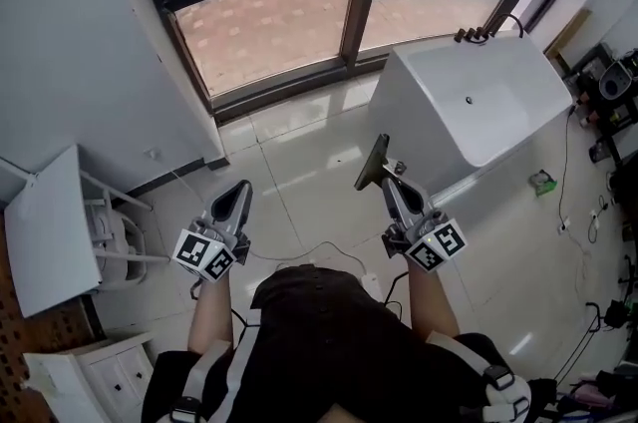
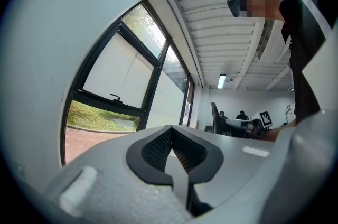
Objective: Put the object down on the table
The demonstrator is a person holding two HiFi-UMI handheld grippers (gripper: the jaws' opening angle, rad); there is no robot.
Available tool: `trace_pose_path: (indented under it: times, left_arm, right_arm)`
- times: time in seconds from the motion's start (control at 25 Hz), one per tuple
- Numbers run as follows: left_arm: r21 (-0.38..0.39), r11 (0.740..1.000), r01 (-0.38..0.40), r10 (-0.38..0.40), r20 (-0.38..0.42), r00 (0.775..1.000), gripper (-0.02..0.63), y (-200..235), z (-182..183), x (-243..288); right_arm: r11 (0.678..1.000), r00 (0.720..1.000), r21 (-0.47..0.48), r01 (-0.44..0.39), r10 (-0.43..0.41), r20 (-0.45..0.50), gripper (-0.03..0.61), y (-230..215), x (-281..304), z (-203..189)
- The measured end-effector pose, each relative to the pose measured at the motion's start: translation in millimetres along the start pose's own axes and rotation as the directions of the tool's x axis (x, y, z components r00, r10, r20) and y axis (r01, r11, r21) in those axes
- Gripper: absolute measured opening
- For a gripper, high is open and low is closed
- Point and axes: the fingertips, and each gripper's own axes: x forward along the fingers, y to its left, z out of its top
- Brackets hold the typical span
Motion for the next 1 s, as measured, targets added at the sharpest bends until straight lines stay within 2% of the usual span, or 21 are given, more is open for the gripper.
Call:
trace_pose_path:
  times: [0.2, 0.44, 0.72, 0.84, 1.0]
  left_arm:
    - [-0.016, 1.000, -0.022, 0.022, 0.009, 1.000, 0.000, 41.6, 0.0, -9.3]
    - [0.001, 0.998, -0.057, 0.057, 0.019, 0.998, 0.000, 56.6, 18.8, -22.1]
    - [0.017, 0.988, -0.151, 0.150, 0.056, 0.987, 0.000, 87.8, 22.6, -42.4]
    - [-0.006, 0.977, -0.212, 0.211, 0.091, 0.973, 0.000, 93.1, 33.1, -43.8]
    - [-0.043, 0.949, -0.311, 0.314, 0.128, 0.941, 0.000, 96.3, 43.1, -57.2]
  right_arm:
    - [0.999, 0.999, -0.047, -0.022, 0.020, -0.039, 0.002, 10.9, 39.7, -14.5]
    - [0.999, 0.999, 0.004, -0.050, 0.051, -0.019, 0.002, 20.0, 65.8, -18.8]
    - [0.986, 0.985, 0.028, -0.162, 0.163, -0.058, 0.002, 29.2, 118.3, -30.6]
    - [0.975, 0.972, 0.032, -0.220, 0.222, -0.075, 0.002, 22.5, 139.0, -27.8]
    - [0.955, 0.950, 0.054, -0.293, 0.297, -0.099, 0.002, 17.5, 165.8, -31.8]
